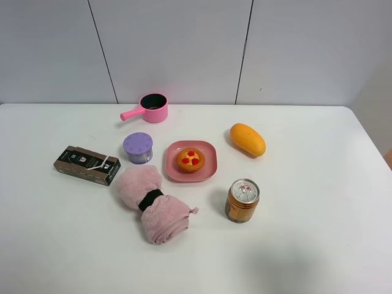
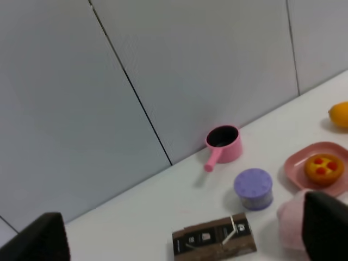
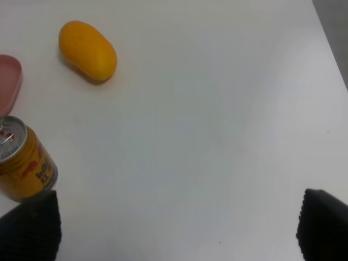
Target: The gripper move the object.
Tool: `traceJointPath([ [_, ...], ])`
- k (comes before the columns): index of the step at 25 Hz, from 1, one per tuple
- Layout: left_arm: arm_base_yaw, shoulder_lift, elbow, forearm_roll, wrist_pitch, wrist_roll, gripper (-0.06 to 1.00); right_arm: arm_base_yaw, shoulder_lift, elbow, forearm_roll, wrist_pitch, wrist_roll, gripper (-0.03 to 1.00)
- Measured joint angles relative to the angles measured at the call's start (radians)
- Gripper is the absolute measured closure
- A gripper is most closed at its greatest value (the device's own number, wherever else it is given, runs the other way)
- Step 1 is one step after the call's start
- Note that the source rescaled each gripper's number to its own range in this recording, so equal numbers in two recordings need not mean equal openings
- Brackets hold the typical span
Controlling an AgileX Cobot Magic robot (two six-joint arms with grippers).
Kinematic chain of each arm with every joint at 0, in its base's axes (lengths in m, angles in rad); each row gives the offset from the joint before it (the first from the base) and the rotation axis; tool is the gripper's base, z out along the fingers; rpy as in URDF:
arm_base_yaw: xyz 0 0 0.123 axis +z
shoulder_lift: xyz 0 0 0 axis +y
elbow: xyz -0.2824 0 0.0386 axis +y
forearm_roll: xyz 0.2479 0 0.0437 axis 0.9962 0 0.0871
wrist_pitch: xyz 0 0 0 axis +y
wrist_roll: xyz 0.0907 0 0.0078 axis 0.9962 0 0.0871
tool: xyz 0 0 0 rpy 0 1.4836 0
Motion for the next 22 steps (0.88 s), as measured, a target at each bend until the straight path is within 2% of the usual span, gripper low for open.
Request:
traceJointPath([
  [6,0.165,-0.113,0.168,-0.029,0.002,0.017,0.35,0.000,0.000,0.000,0.000,0.000,0.000,-0.03],
  [11,0.282,-0.180,0.314,-0.045,-0.024,-0.078,0.35,0.000,0.000,0.000,0.000,0.000,0.000,-0.03],
  [14,0.313,-0.205,0.416,-0.048,-0.101,-0.139,0.35,0.000,0.000,0.000,0.000,0.000,0.000,-0.03],
  [22,0.320,-0.214,0.687,-0.048,-0.235,-0.238,0.35,0.000,0.000,0.000,0.000,0.000,0.000,-0.03],
])
